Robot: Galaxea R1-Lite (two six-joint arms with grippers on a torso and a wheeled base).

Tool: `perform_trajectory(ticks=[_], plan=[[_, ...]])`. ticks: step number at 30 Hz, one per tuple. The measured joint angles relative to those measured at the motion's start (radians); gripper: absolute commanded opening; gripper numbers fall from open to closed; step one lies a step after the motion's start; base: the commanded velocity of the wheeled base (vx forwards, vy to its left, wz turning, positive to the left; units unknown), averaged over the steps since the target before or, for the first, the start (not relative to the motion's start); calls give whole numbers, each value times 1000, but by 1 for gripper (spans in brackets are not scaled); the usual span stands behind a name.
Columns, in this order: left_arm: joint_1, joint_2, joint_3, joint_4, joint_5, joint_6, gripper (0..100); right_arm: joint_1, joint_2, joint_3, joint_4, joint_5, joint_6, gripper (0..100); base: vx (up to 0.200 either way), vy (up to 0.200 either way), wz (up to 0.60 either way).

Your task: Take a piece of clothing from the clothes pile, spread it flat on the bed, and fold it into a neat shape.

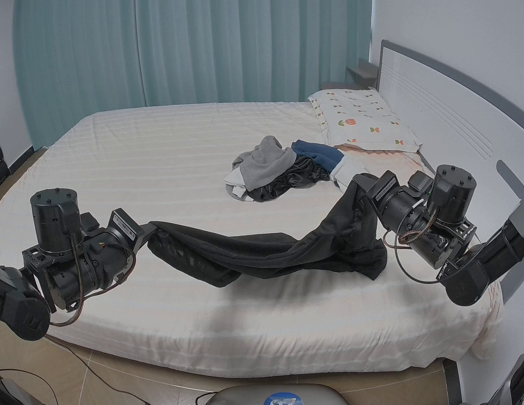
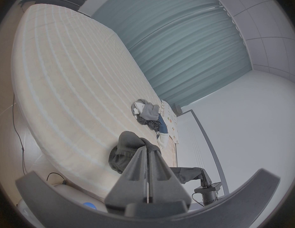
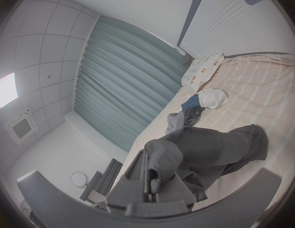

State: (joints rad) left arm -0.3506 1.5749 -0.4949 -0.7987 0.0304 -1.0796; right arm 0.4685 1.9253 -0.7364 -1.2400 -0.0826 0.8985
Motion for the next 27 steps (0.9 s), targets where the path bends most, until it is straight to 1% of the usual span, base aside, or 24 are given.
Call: perform_trajectory(ticks=[7,14,20,27], plan=[[10,-31,0,1,0,3,0,23,-10,-45,4,-3,-29,0,0,200,0],[20,-49,-1,3,6,18,0,64,-6,-140,48,-5,-125,0,0,200,0],[27,-58,-2,6,33,23,0,69,14,-135,46,-5,-111,0,0,200,0],[29,-60,-4,7,34,23,0,46,27,-109,44,-11,-39,0,0,200,0]])
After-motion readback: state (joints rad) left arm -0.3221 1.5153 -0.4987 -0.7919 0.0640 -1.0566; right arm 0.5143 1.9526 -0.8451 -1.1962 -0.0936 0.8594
